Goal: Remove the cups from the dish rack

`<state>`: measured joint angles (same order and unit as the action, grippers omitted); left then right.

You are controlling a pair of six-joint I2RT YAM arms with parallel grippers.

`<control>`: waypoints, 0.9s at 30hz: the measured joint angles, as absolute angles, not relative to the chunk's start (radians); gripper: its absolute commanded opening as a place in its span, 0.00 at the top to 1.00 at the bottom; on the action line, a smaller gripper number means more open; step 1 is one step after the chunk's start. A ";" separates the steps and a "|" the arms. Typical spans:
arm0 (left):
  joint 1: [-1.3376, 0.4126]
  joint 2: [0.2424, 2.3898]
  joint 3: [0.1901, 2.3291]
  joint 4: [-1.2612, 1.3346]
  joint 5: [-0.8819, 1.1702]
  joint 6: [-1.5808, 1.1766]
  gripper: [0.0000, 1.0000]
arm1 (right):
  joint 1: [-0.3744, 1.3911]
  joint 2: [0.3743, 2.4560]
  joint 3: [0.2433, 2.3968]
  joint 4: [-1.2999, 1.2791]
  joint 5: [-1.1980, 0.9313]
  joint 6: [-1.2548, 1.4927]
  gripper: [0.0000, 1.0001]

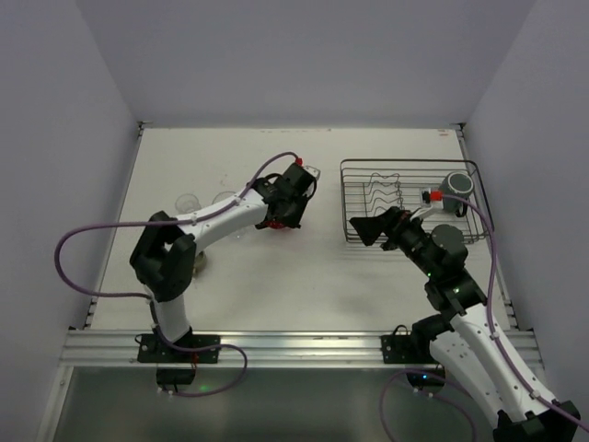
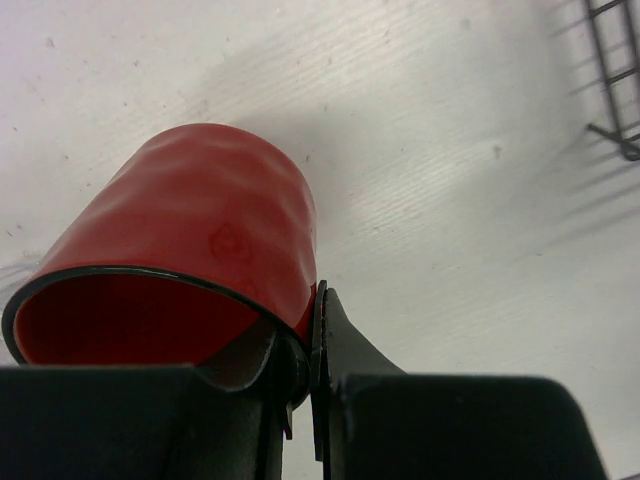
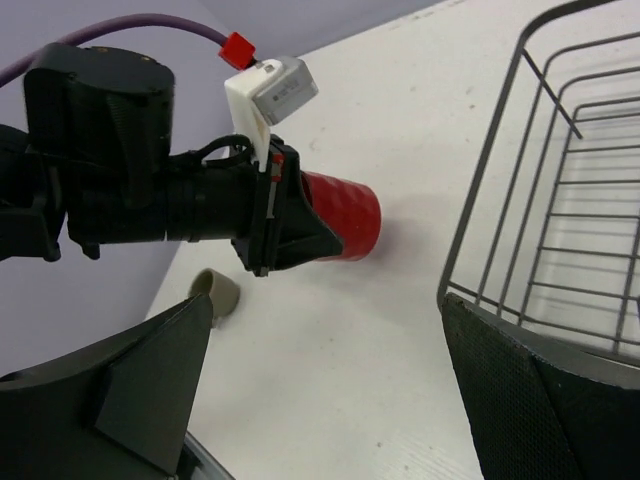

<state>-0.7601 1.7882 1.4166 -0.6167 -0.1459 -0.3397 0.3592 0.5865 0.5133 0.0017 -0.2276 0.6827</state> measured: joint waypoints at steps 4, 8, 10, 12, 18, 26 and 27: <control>-0.760 1.889 1.460 -0.686 -0.162 -0.307 1.00 | 0.359 0.567 0.509 -0.060 -0.201 0.648 0.01; -0.760 1.955 1.522 -0.745 -0.188 -0.287 0.98 | 0.359 0.554 0.503 -0.075 -0.197 0.632 0.01; -0.760 1.980 1.557 -0.759 -0.202 -0.277 0.88 | 0.359 0.548 0.499 -0.084 -0.193 0.626 0.01; -0.760 1.997 1.580 -0.768 -0.213 -0.269 0.76 | 0.359 0.545 0.499 -0.095 -0.189 0.622 0.01; -0.759 2.013 1.615 -0.794 -0.240 -0.250 0.42 | 0.359 0.530 0.499 -0.114 -0.169 0.604 0.01; -0.759 1.982 1.653 -0.804 -0.276 -0.249 0.21 | 0.359 0.512 0.511 -0.174 -0.072 0.576 0.01; -0.760 1.961 1.654 -0.801 -0.280 -0.249 0.20 | 0.359 0.512 0.517 -0.181 -0.046 0.571 0.01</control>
<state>-0.7597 1.9610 1.6535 -0.8005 -0.2802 -0.2485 0.3588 0.5121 0.5175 -0.1814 -0.0460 0.5709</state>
